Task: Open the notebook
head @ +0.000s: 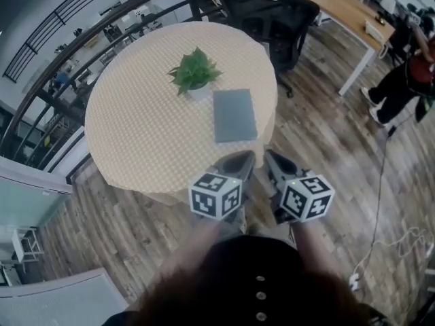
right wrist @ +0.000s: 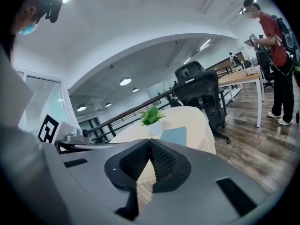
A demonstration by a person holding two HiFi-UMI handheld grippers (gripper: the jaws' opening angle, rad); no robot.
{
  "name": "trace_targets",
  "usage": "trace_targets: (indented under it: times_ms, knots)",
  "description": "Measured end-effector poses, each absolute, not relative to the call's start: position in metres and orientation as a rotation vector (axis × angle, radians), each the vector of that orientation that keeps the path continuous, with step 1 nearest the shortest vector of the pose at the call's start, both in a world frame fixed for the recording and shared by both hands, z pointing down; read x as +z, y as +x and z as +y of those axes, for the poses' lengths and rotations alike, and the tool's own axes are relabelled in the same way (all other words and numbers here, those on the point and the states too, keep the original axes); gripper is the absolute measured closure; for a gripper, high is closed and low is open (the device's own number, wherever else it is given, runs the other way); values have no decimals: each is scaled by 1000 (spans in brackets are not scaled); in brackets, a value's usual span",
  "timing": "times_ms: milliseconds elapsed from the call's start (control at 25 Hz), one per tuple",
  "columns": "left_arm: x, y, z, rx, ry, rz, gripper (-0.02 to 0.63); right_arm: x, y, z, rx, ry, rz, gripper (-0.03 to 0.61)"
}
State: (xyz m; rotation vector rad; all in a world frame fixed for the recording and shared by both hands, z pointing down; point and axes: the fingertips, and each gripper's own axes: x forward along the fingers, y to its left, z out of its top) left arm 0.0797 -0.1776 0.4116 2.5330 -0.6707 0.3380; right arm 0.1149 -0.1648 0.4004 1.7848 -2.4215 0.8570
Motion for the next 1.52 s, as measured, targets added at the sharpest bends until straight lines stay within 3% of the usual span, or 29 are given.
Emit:
trace_targets:
  times_ms: [1520]
  knots:
    - [480,107,-245,711,2484,-737,604,442,140,-223,1019,1599,-2324,568]
